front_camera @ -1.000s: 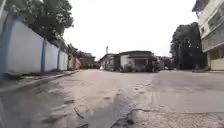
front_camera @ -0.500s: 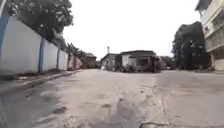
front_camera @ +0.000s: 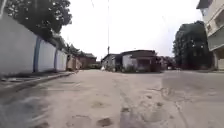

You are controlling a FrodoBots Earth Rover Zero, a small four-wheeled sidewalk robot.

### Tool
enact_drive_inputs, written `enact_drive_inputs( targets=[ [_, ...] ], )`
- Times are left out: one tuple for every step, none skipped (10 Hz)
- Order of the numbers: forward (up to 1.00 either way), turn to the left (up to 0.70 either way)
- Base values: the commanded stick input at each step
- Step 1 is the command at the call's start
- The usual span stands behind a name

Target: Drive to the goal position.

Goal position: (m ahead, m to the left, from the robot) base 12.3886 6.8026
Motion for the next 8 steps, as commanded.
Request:
enact_drive_inputs(
  targets=[
    [0.85, 0.13],
    [0.85, 0.34],
    [0.85, 0.34],
    [0.85, 0.12],
    [0.85, 0.0],
    [0.85, 0.0],
    [0.85, 0.0],
    [0.85, 0.0]
  ],
)
